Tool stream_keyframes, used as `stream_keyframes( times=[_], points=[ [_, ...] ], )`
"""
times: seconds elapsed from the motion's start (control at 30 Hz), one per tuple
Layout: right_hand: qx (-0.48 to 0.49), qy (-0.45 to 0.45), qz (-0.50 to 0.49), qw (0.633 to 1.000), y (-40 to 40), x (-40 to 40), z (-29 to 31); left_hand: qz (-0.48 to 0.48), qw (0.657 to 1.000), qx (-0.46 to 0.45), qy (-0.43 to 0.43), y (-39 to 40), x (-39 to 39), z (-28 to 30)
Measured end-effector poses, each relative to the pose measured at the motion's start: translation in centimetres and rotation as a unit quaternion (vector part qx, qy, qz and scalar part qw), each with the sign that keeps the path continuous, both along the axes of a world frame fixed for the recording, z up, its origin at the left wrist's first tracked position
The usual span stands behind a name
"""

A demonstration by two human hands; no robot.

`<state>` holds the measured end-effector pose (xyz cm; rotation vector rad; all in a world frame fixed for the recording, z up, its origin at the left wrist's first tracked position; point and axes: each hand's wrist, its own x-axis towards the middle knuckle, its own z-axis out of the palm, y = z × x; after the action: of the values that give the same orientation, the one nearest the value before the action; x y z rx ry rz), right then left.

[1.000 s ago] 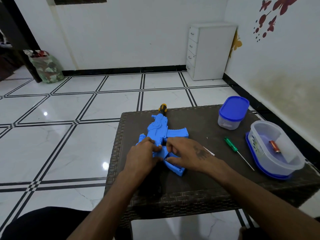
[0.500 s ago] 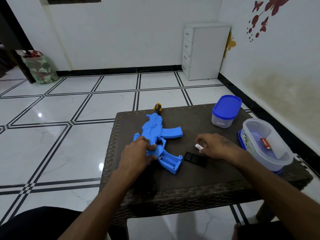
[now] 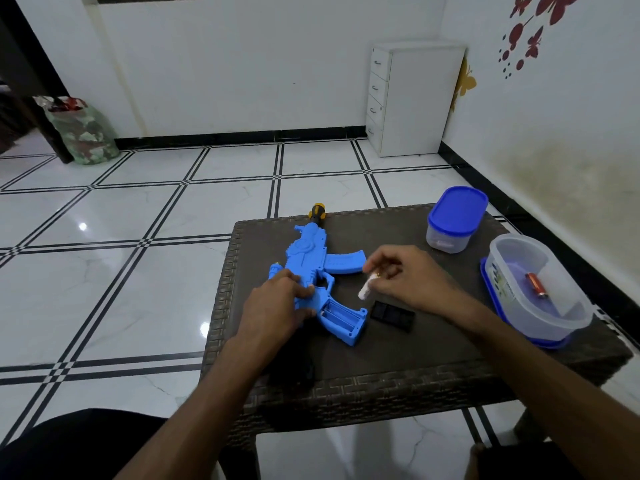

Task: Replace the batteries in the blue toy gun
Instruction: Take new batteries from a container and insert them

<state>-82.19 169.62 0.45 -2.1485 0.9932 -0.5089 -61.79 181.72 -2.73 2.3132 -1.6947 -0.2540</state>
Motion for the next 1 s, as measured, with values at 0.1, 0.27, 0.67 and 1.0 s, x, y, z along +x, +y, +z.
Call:
stream_keyframes(
  times=[0.1,0.27,0.67,1.0],
  points=[
    [0.069,-0.069,0.047,0.994,1.6,1.3,-0.3,-0.001,1.0,0.001,-0.002,0.0,0.0,0.0],
    [0.054,-0.076,0.053,0.994,2.5,2.4,-1.8,0.002,1.0,-0.004,-0.002,0.0,0.0,-0.1],
    [-0.101,0.037,0.154,0.982,2.2,4.6,-3.0,0.003,1.0,-0.013,0.001,0.2,0.1,-0.3],
    [-0.18,0.1,0.218,0.954,3.0,3.8,-2.4,0.003,1.0,-0.012,0.011,0.0,0.2,-0.4]
  ],
)
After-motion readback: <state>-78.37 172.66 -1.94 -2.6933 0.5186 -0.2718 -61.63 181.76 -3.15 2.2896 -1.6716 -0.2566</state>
